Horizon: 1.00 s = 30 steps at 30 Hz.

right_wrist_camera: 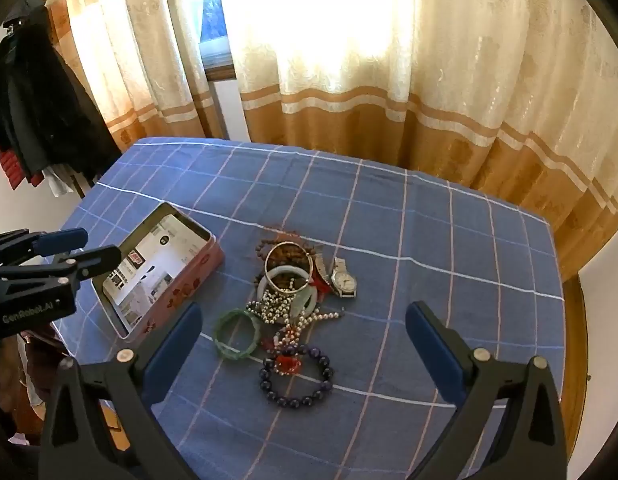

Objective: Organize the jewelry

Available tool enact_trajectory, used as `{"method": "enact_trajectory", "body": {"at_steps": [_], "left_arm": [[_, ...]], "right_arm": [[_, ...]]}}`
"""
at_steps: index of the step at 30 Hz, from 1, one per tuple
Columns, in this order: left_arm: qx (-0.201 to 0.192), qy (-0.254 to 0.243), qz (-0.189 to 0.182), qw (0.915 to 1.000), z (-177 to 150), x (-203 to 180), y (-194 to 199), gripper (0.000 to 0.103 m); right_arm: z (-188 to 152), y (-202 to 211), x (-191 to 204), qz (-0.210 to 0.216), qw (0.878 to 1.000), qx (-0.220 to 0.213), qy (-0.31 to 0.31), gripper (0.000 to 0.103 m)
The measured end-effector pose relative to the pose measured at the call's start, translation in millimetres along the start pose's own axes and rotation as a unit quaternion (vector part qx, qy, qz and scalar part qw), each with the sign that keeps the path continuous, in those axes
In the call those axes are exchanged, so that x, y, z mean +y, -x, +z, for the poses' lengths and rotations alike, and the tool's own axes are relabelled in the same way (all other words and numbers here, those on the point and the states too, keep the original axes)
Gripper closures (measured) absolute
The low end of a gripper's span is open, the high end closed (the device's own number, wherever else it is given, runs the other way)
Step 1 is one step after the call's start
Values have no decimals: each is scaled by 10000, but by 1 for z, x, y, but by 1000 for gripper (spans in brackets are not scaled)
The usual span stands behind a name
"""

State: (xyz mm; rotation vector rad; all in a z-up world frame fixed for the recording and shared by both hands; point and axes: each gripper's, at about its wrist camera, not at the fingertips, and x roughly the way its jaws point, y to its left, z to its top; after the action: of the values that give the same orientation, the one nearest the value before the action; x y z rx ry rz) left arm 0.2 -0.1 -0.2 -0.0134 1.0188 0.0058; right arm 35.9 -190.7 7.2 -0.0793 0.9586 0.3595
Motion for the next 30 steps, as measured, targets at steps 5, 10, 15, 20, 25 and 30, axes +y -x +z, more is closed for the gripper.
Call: {"method": "enact_trajectory", "body": {"at_steps": [5, 10, 15, 20, 25, 30], "left_arm": [[-12, -120, 49, 9999, 1, 2, 2, 45], [22, -101, 145, 9998, 0, -2, 0, 45], [29, -115, 171, 9998, -1, -5, -1, 45], [53, -113, 199, 9997, -1, -4, -2, 45], [69, -107, 257, 9996, -4, -4, -3, 45], [88, -102, 319, 9994, -5, -4, -3, 45]], "right_arm": [[-3, 3, 4, 78, 9999, 26, -93, 0], [-6, -2, -3, 114, 9997, 87, -175, 0], [-4, -2, -3, 88, 9998, 91, -175, 0], [-8, -1, -5, 83, 9996, 85, -239, 0], [-12, -3, -6, 122, 9994, 139, -278, 0], [-12, -2, -6, 117, 9994, 142, -282, 0]]}}
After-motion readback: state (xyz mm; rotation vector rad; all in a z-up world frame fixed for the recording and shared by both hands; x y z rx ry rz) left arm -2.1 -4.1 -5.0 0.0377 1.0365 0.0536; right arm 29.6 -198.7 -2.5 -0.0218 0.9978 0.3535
